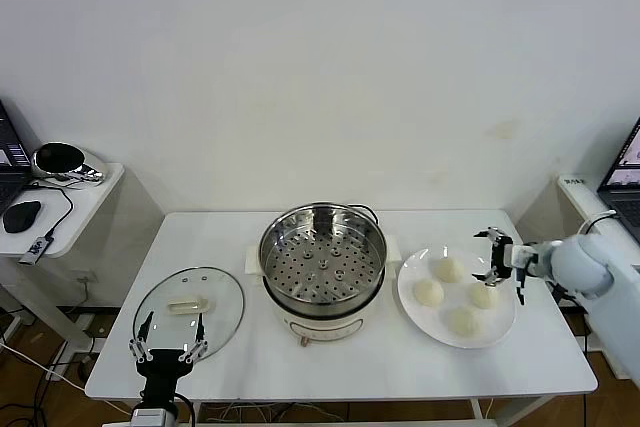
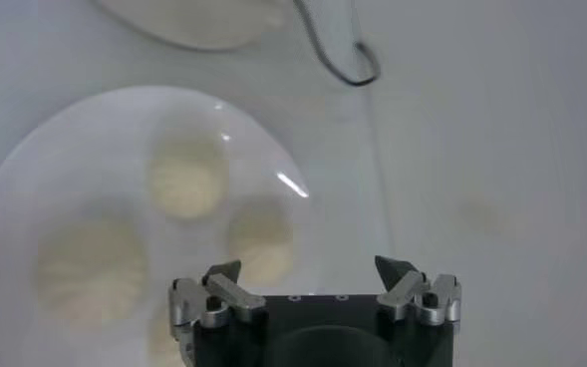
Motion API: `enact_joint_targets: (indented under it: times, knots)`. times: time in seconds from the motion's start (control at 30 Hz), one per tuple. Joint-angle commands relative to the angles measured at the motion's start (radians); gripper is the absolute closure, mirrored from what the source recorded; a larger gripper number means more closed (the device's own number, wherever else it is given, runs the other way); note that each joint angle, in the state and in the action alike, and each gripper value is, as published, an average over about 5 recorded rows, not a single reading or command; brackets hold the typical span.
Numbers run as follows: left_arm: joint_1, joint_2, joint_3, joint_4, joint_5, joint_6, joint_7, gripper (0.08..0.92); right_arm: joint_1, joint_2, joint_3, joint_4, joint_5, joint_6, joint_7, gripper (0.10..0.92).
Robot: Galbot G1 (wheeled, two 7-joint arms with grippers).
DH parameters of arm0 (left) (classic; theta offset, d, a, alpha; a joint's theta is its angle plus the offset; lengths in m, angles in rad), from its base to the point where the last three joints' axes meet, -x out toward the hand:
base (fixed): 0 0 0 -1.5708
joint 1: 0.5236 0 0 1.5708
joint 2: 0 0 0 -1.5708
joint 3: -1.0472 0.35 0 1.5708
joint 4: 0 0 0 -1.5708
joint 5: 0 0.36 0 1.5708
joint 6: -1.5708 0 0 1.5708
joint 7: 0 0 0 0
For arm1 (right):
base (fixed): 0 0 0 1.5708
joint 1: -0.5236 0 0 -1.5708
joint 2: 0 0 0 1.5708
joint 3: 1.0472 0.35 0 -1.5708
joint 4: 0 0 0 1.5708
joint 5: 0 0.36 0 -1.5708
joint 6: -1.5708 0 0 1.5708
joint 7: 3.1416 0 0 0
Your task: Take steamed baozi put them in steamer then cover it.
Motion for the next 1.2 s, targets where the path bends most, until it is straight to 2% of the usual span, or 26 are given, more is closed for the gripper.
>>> enact_joint_targets:
  times: [0.03,0.57,1.03,1.2]
  knots:
    - [-0.009,0.005,-0.015,0.003,0.004,0.008,-0.001,0.177,0.438,0.094,-0.491,-0.327,0.011,0.038,-0.221,0.203]
    - [-0.009,0.017,-0.037,0.009,0.000,0.006,-0.002,0.177,0.460,0.318,-0.526,-0.598,-0.057,0.060,-0.154,0.203]
    - [-0.013,0.019,-0.048,0.021,0.002,-0.010,-0.002,0.177,0.451,0.375,-0.529,-0.655,-0.069,0.054,-0.122,0.206]
    - [-0.014,0.017,-0.048,0.020,0.004,-0.010,-0.001,0.177,0.444,0.379,-0.526,-0.657,-0.071,0.050,-0.120,0.235]
